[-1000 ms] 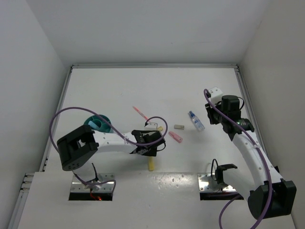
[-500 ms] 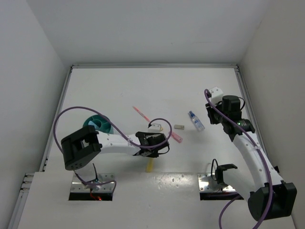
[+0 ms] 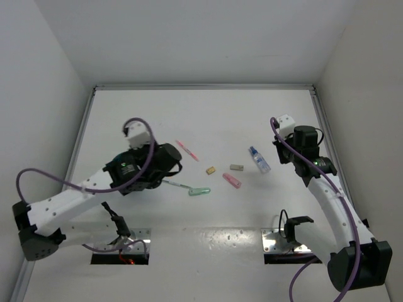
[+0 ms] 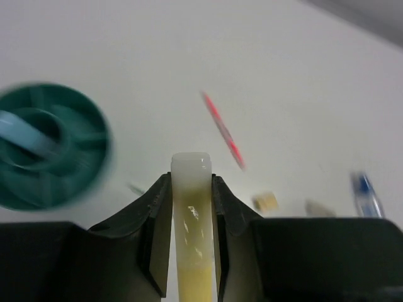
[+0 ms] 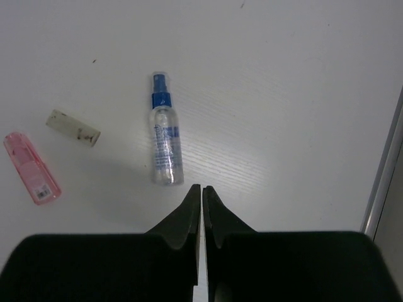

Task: Sort the stationery into containers
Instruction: Place the pen in the storage box.

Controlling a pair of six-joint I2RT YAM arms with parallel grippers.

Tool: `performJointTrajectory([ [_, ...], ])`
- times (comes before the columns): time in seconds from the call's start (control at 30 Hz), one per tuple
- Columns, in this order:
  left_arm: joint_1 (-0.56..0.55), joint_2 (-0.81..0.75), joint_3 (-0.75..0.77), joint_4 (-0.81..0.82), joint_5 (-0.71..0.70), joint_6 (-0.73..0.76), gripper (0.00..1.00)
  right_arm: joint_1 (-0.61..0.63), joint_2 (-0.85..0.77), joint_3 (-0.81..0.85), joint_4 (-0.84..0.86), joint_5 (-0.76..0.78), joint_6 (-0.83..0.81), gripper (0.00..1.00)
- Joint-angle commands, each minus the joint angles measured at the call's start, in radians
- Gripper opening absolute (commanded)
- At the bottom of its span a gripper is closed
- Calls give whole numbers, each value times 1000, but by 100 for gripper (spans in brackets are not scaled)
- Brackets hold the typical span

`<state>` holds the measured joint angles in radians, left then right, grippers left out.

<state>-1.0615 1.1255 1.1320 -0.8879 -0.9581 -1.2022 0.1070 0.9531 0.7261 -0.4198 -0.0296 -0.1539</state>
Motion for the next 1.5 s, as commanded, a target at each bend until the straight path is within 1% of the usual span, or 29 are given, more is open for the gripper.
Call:
performJointTrajectory([
  [0.0,118,-96,-55,-224,-371,-116,0,2,-17,12,36,-12,7,3],
  [0.03,147,-113,-67,-212,-442,-103,0,2,-17,12,36,-12,7,3],
  [0.07,216,-124,-67,-212,-462,-103,0,2,-17,12,27,-12,7,3],
  [0.1,247,-124,-78,-160,-499,-21,0,2,-17,12,27,-21,7,3],
  [0.13,273,-124,-78,-128,-499,16,0,2,-17,12,27,-21,7,3],
  [0.17,322,-124,-87,-100,-530,44,0,2,-17,12,27,-21,7,3],
  [0.2,342,-124,-98,-15,-542,87,0,2,-17,12,27,-21,7,3],
  [0.23,362,-106,-110,18,-554,154,0,2,-17,12,27,-21,7,3],
  [0.27,395,-93,-110,27,-554,155,0,2,-17,12,27,-21,7,3],
  [0.4,431,-14,-144,95,-576,200,0,2,-17,12,27,-21,7,3],
  [0.47,446,23,-156,176,-576,274,0,2,-17,12,27,-21,7,3],
  [0.5,460,58,-156,188,-562,274,0,2,-17,12,27,-21,7,3],
  [0.53,460,72,-156,252,-562,298,0,2,-17,12,27,-21,7,3],
  [0.57,469,83,-167,291,-562,372,0,2,-17,12,27,-21,7,3],
  [0.6,469,92,-176,317,-562,389,0,2,-28,12,27,-21,7,3],
  [0.67,498,92,-202,488,-545,543,0,2,-28,12,27,-21,7,3],
  [0.77,549,80,-302,718,-466,725,0,2,-28,12,27,-21,7,3],
  [0.83,570,66,-313,747,-456,736,0,2,-37,12,27,-21,7,3],
  [0.9,571,66,-327,800,-442,792,0,2,-37,12,27,-21,7,3],
  [0.97,580,77,-336,820,-423,802,0,2,-37,12,27,-21,7,3],
  [1.17,580,108,-327,831,-360,802,0,2,-37,12,27,-21,7,3],
  [1.37,589,141,-327,831,-360,802,0,2,-37,12,27,-21,7,3],
  [1.47,610,166,-337,843,-360,802,0,2,-37,12,27,-21,7,3],
])
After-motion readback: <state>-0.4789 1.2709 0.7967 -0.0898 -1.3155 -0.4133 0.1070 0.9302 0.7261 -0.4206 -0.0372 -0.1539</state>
